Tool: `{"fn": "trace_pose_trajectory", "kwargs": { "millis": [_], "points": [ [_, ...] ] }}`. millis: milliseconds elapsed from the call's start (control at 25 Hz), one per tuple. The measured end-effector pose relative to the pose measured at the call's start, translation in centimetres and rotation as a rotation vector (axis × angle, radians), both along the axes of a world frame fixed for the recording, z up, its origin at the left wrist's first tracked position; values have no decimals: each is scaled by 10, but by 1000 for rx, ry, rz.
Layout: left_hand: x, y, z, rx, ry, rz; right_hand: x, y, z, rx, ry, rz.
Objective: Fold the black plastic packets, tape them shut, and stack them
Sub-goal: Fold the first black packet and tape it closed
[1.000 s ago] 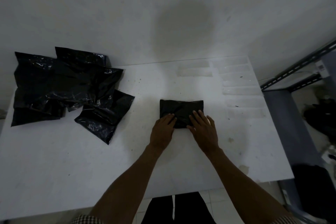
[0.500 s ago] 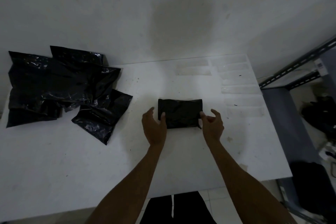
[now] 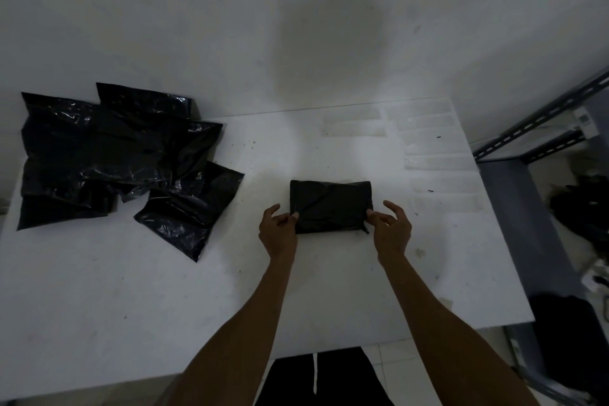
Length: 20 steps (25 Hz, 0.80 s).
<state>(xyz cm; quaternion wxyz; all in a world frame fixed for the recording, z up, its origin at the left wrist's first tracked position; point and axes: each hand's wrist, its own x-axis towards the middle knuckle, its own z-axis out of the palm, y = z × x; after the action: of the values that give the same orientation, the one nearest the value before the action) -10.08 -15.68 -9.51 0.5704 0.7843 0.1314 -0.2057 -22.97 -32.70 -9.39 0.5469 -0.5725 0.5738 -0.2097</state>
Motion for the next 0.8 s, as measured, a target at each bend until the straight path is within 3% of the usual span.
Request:
{"fn": "trace_pose_trajectory", "kwargs": {
  "millis": [320,360,440,520,560,640,800],
  "points": [
    [-3,-1,0,16,-11,0,-3,4,4,-68,33,47],
    [-3,-1,-1,19,-16,-4,-4,7,6,-161,59,70],
    [-3,0,-3,22,-19,-4,-4,15,4,-574,187,193],
    [-2,0,-3,19,-14,2,-2,22,-1,-1042,244,544],
    [-2,0,-3,21,-18,2,-1,25,-4,-1168,253,745],
    [-3,-1,-2,35,-31,-4,-3,32,-12,-1210,336,964],
    [-2,-2,-1,38,-47,10,-11,36,-23,-1170,423,1027]
  ]
}}
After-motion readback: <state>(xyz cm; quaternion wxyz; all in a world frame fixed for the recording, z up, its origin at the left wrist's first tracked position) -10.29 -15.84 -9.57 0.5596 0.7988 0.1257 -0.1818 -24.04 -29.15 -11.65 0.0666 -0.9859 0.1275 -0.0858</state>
